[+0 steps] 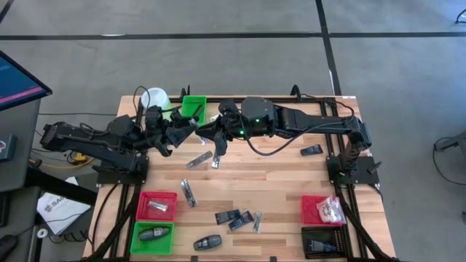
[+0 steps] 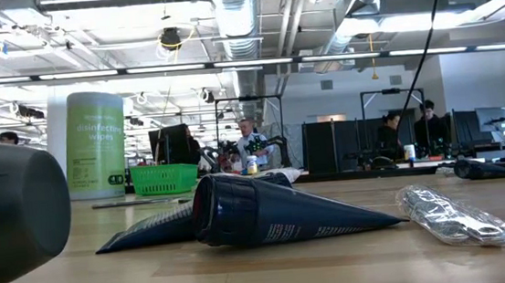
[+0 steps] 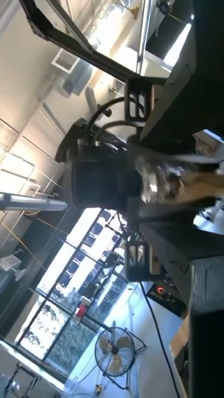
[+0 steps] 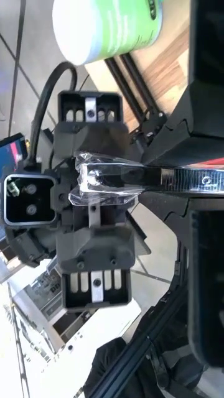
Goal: Pick & Place Travel size toiletries
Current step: Put the nail cutter into the left red bin
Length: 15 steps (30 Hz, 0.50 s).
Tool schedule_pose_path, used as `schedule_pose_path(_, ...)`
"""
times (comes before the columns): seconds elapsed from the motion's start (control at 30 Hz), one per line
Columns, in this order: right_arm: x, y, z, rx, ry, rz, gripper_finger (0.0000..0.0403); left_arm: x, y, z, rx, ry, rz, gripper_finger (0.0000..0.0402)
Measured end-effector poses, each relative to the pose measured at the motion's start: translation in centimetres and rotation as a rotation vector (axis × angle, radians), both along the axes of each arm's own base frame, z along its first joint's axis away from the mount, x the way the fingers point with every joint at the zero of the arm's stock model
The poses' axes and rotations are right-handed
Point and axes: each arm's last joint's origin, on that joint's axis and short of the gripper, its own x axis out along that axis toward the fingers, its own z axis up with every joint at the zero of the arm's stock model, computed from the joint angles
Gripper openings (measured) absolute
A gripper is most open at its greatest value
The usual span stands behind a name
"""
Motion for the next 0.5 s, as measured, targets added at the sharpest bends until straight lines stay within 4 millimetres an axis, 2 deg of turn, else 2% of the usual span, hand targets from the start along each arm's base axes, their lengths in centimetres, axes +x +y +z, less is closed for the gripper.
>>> schedule_pose_path(0.27, 0.01, 0.00, 0.08, 0.000, -0.008, -0.002, 0.0040, 0.01, -0.03, -0.02, 0.002, 0.001, -0.012, 0.0143)
schedule_pose_path(0.5, 0.02, 0.00, 0.11, 0.007, -0.011, -0.002, 0.0041, 0.01, -0.07, 0.01, -0.014, -0.005, -0.032, 0.0054)
